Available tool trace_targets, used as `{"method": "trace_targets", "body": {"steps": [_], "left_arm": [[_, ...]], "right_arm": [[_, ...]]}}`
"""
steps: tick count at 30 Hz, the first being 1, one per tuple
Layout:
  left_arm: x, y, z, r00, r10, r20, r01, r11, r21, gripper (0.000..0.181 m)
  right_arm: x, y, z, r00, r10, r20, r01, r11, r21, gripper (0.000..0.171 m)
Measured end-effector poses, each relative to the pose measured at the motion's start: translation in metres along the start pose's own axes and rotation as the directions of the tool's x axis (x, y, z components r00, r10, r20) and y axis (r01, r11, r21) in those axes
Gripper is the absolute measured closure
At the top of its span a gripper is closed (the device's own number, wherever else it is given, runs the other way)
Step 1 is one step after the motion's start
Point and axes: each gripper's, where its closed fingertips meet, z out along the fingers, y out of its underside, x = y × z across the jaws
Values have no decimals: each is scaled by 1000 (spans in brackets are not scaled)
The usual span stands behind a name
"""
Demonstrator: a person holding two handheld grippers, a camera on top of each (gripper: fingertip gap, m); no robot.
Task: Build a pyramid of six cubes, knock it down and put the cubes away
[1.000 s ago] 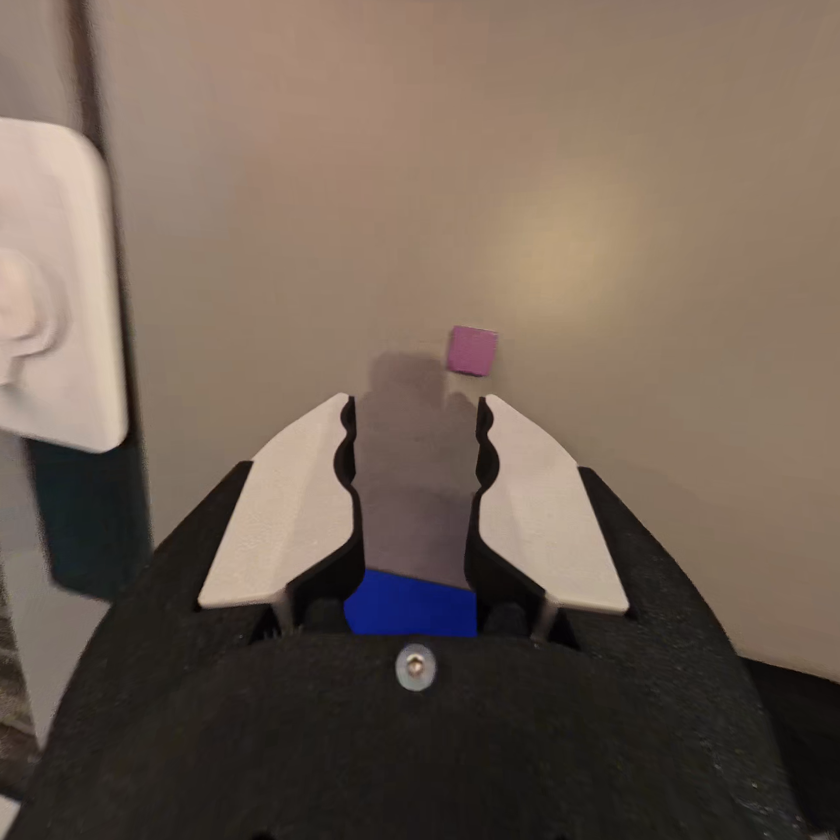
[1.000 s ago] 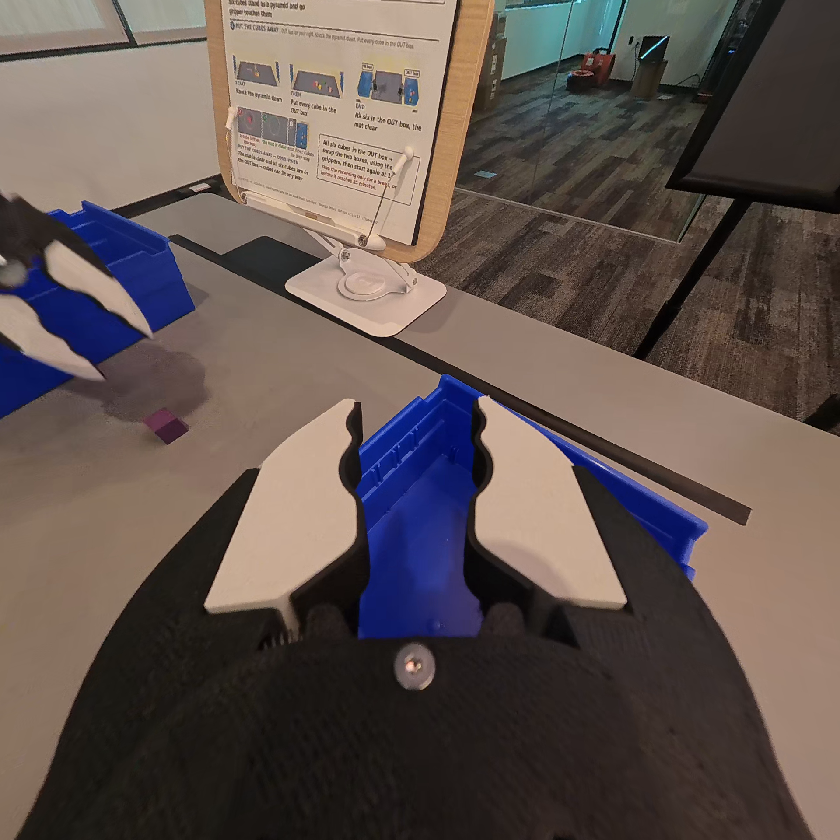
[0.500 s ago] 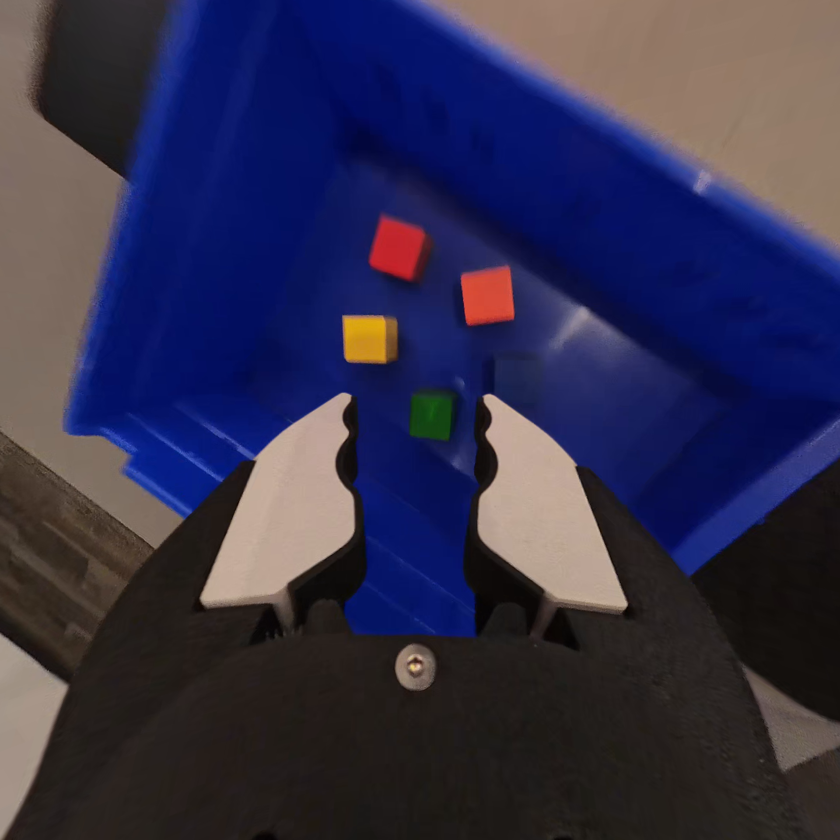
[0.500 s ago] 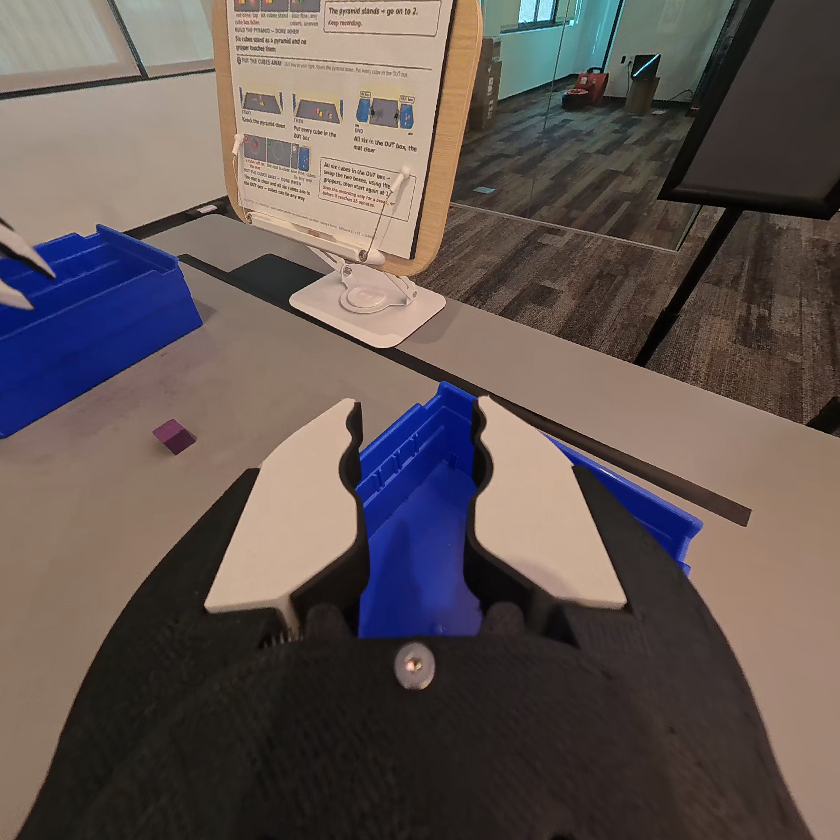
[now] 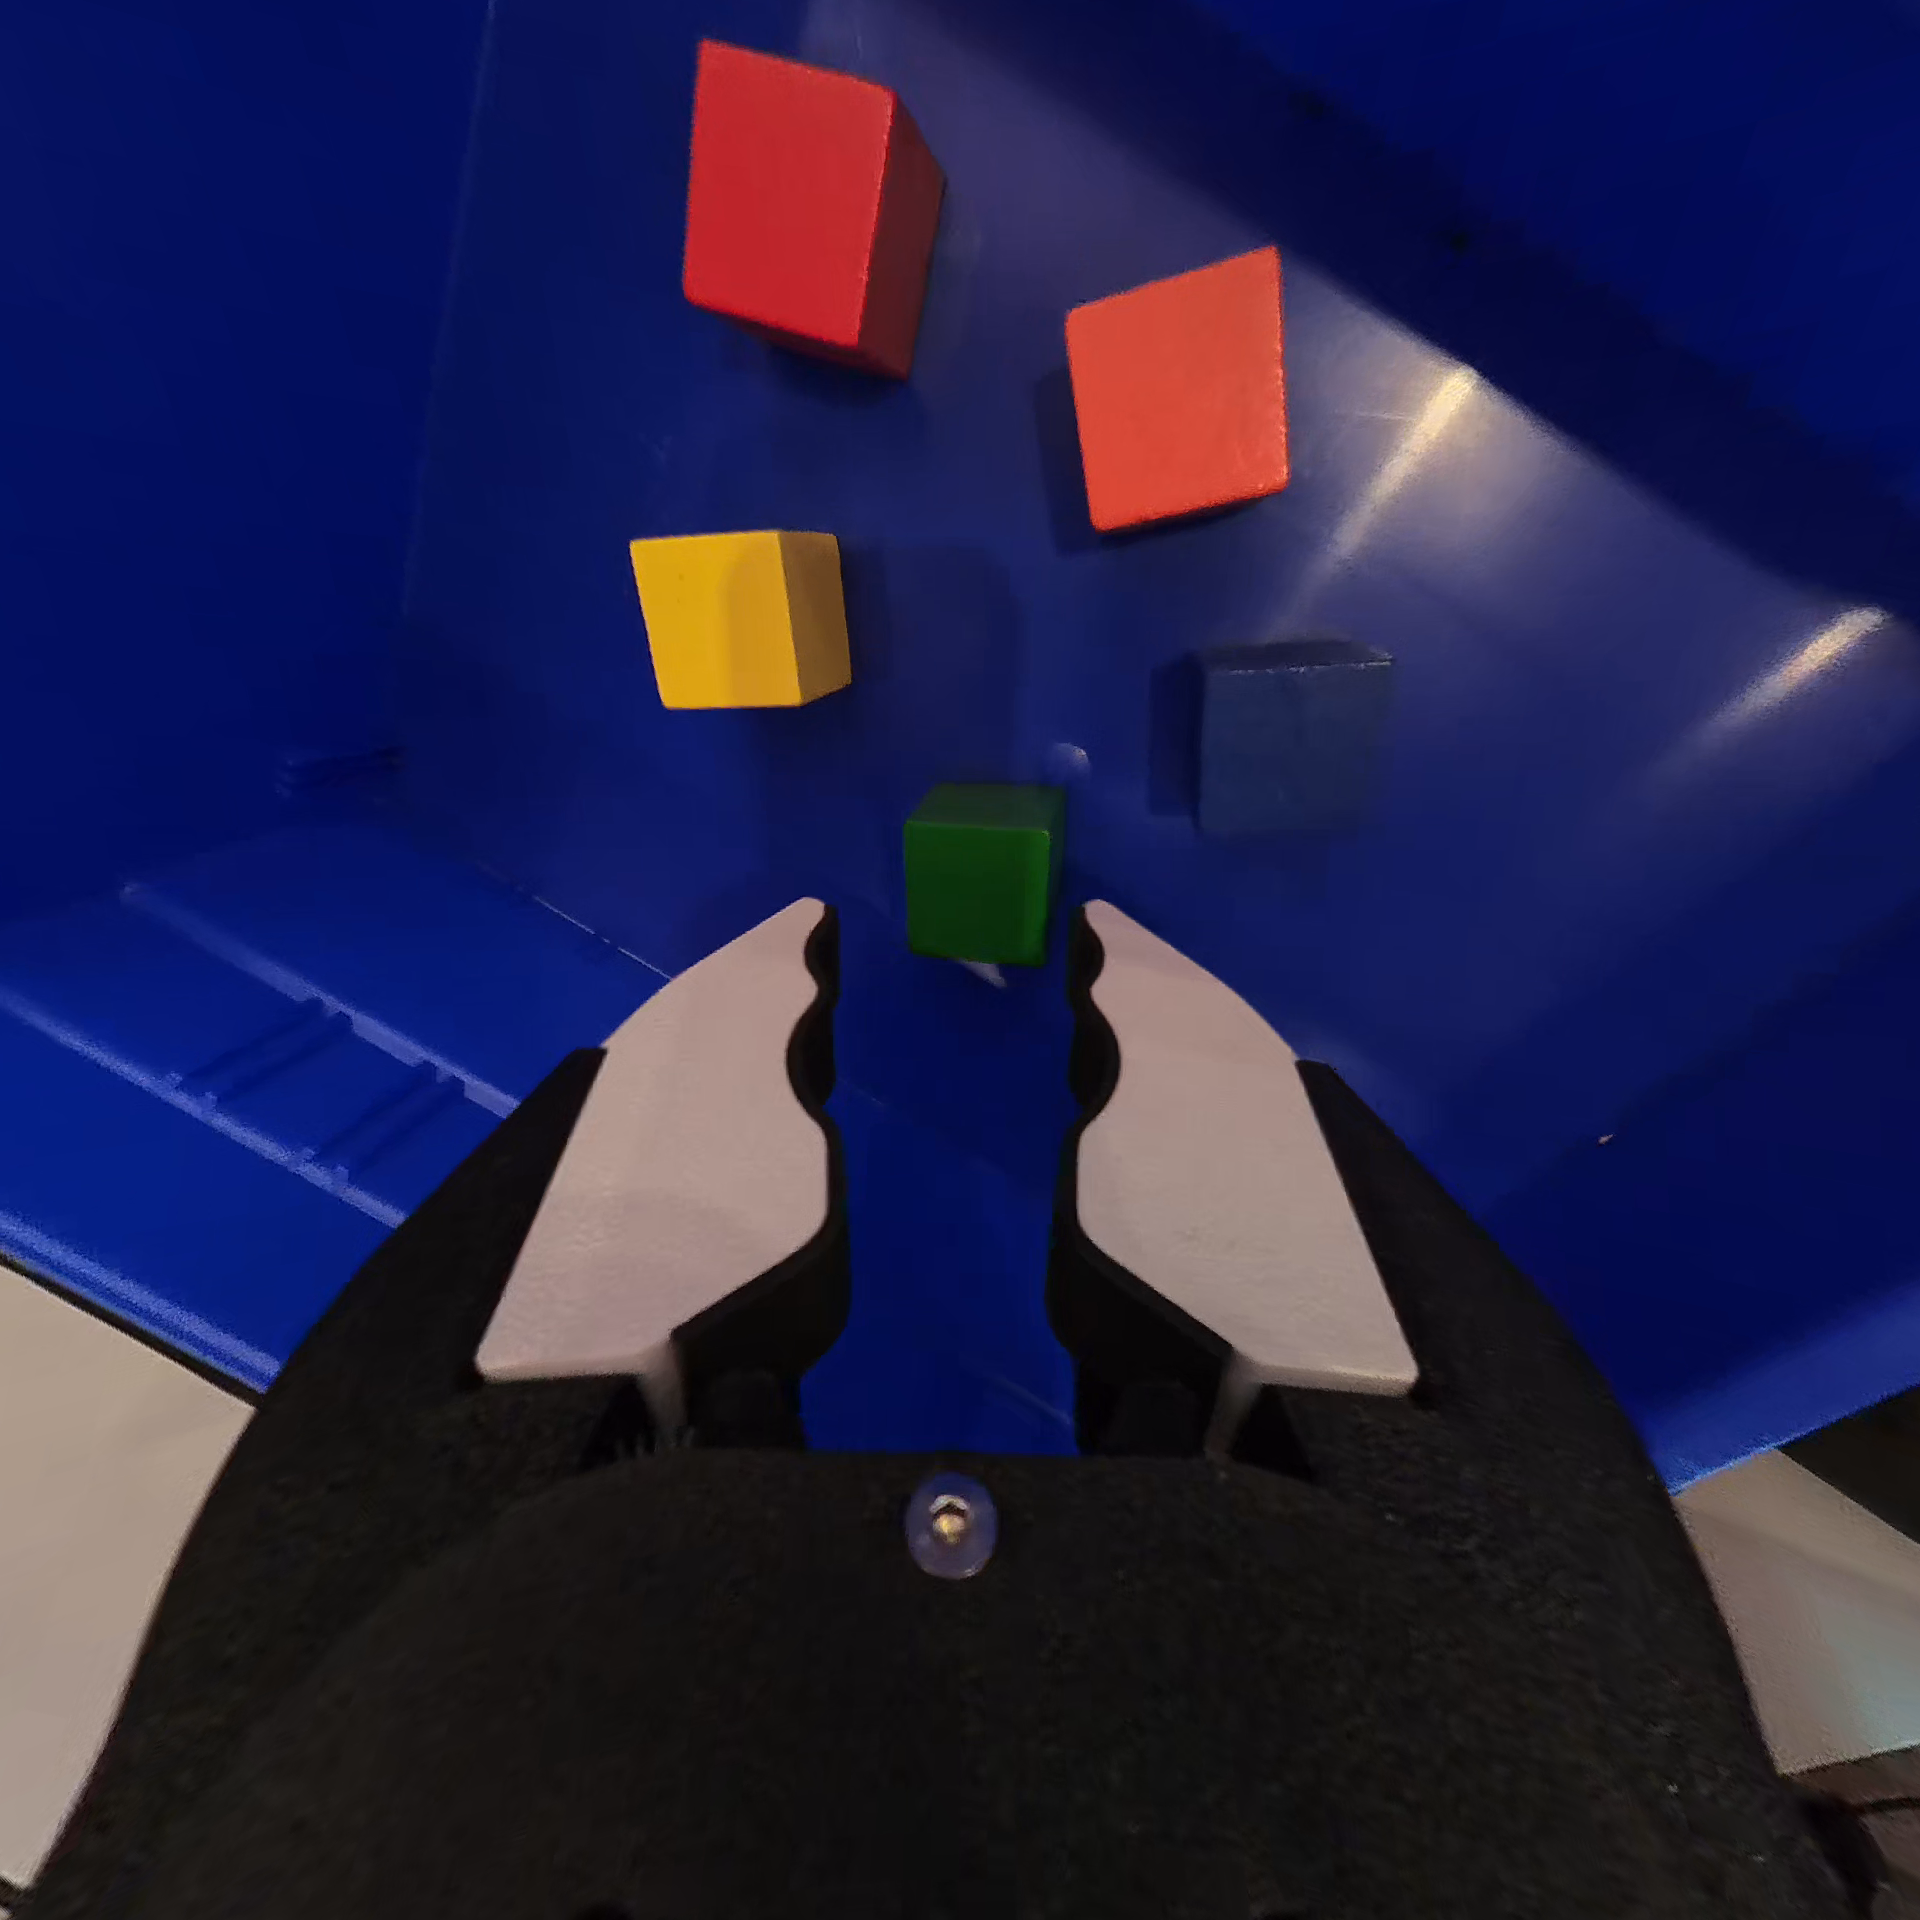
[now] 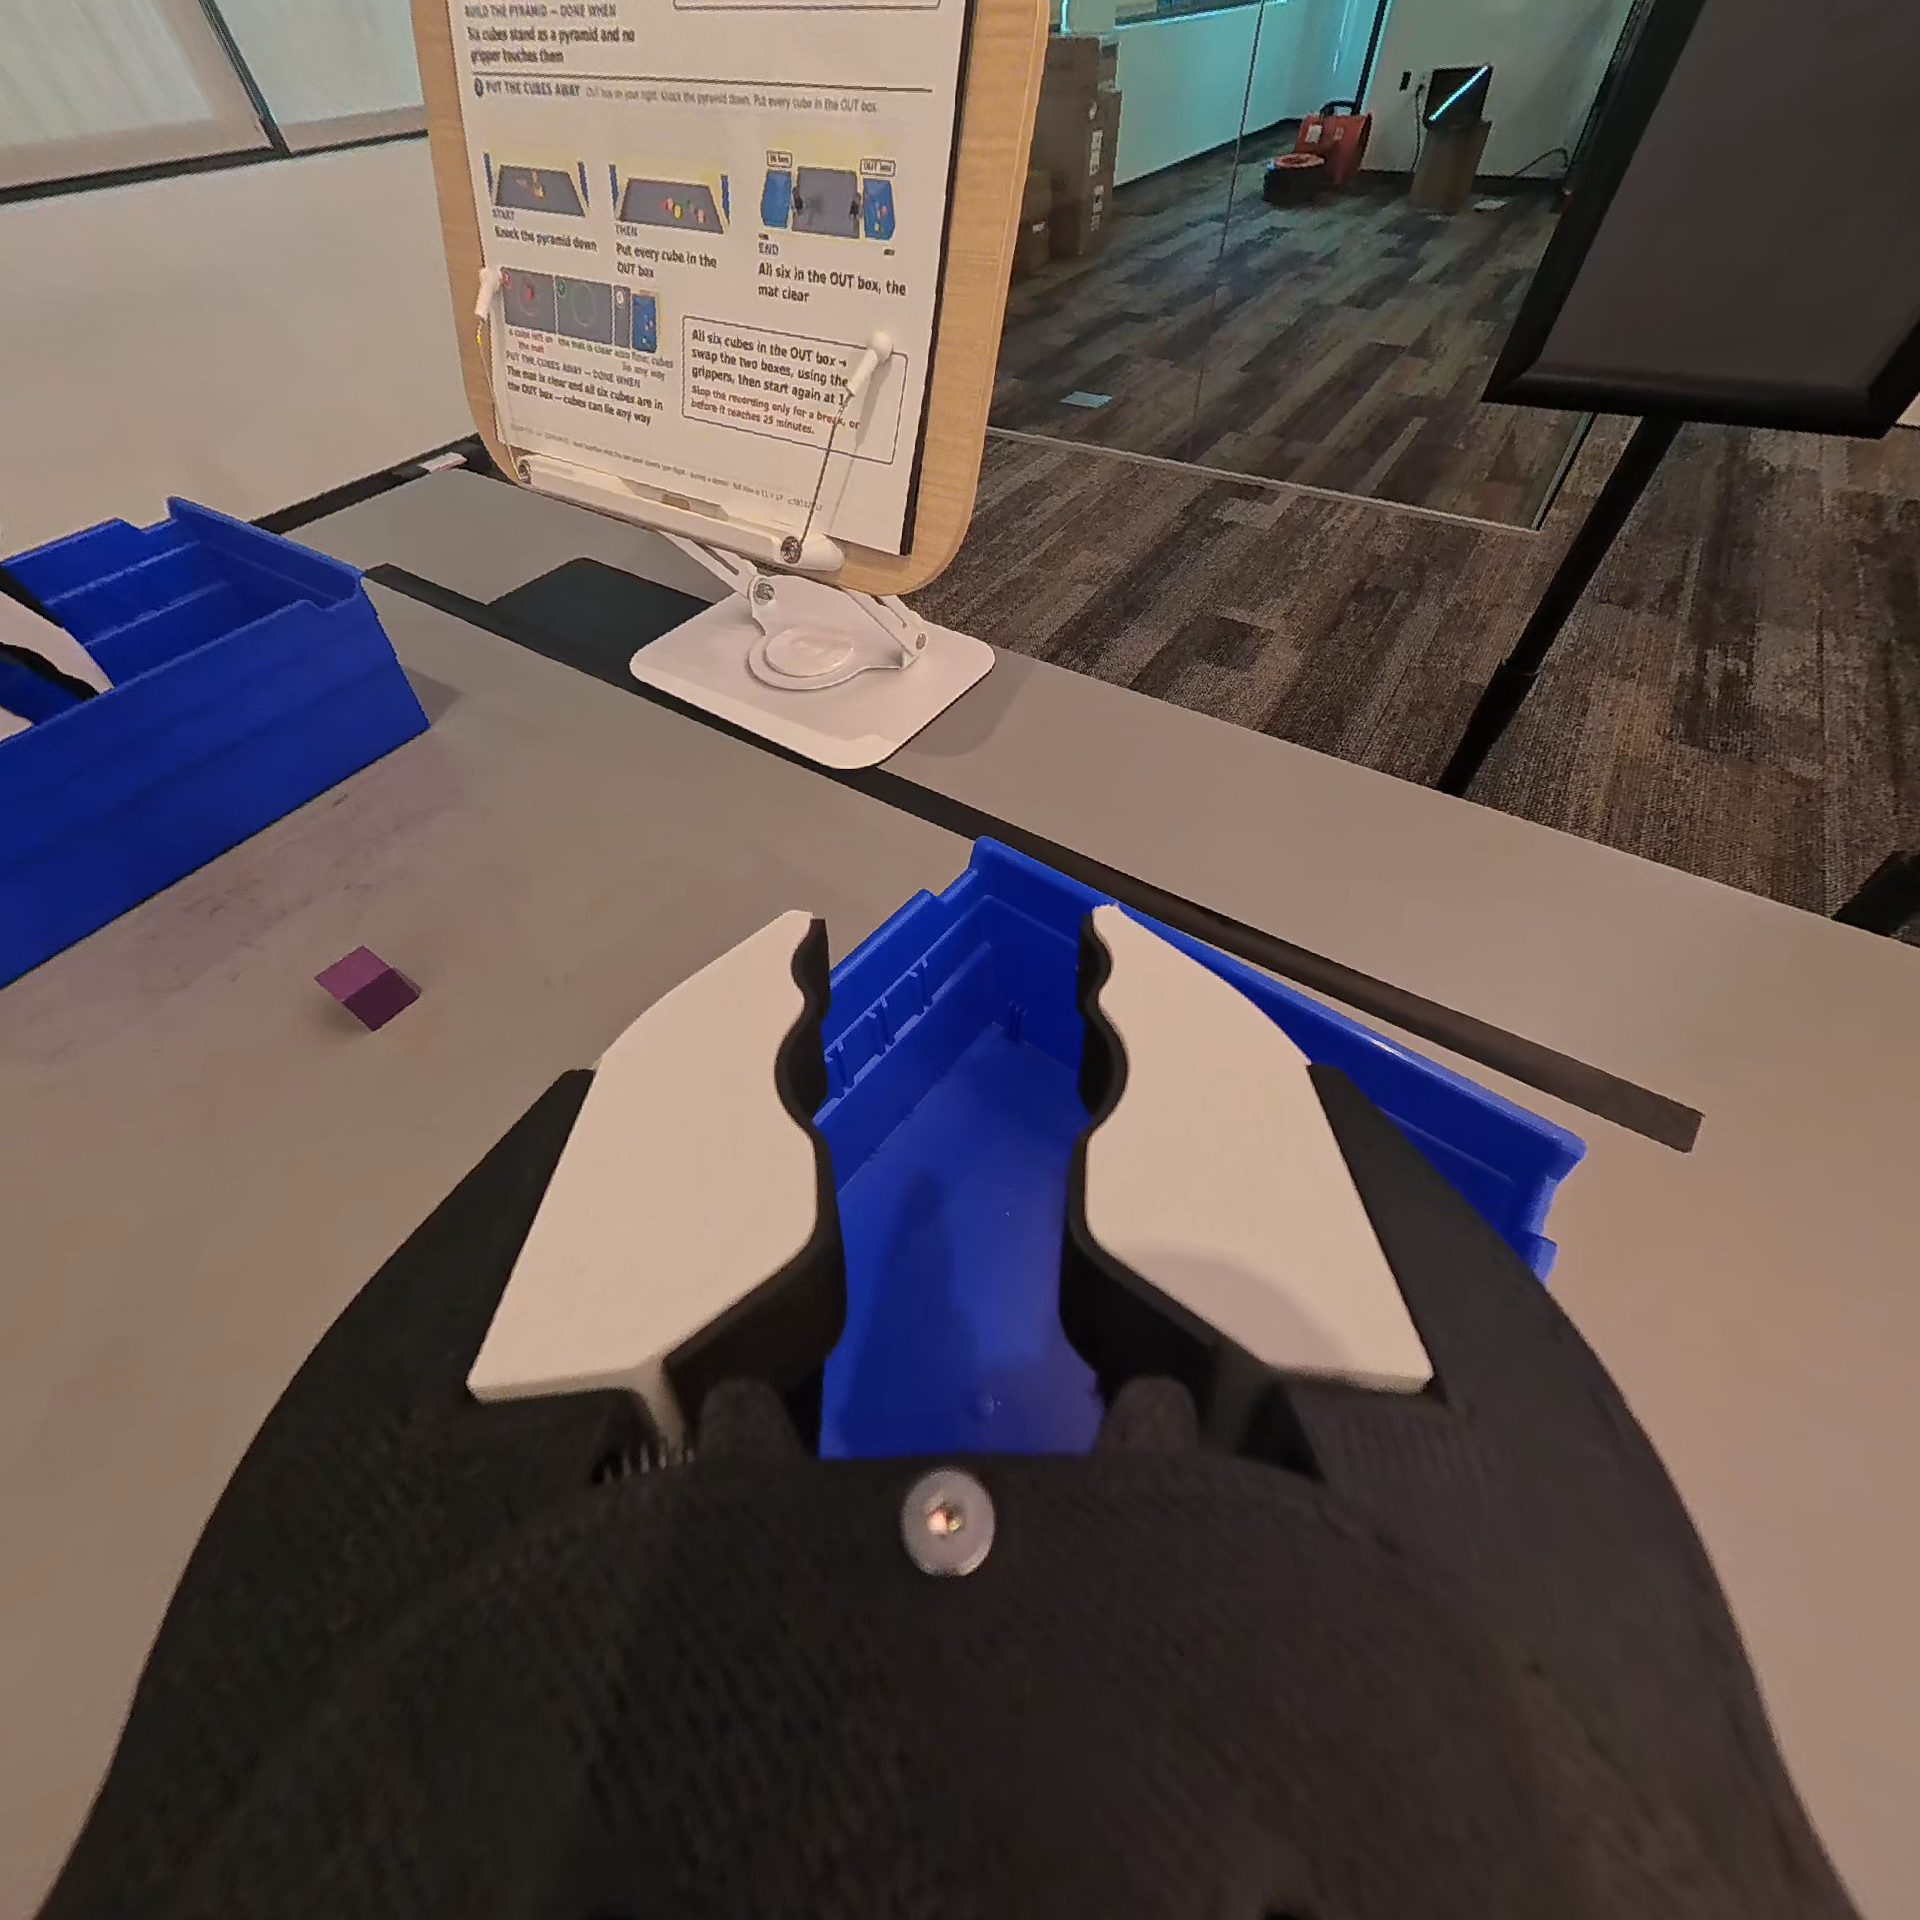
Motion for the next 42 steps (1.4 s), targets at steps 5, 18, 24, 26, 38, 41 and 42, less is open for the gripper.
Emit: {"method": "trace_targets", "body": {"steps": [5, 18, 24, 26, 38, 41, 42], "left_arm": [[1, -2, 4, 1000, -12, -13, 11, 1000, -29, 142], [-1, 1, 2, 1000, 13, 16, -12, 997, -72, 152], [-18, -5, -44, 994, 9, 107, -5, 999, -33, 152], [-25, -12, -67, 989, 12, 147, -11, 1000, -8, 152], [54, -161, -162, 978, 155, 143, -192, 935, 299, 153], [84, -193, -154, 976, 184, 114, -212, 923, 321, 153], [91, -202, -150, 976, 186, 115, -214, 924, 318, 153]], "right_arm": [[0, 3, 2, 1000, -8, 2, 8, 1000, -17, 124], [6, 7, -3, 1000, 23, 11, -23, 1000, -10, 125], [8, 5, -6, 999, 39, 17, -40, 999, 8, 125], [8, 4, -8, 999, 43, 20, -43, 999, 15, 125], [-2, 1, -6, 998, 26, 50, -27, 1000, 13, 125], [-5, 0, -5, 998, 15, 56, -15, 1000, 8, 125], [-6, 0, -5, 998, 10, 57, -11, 1000, 6, 125]]}}
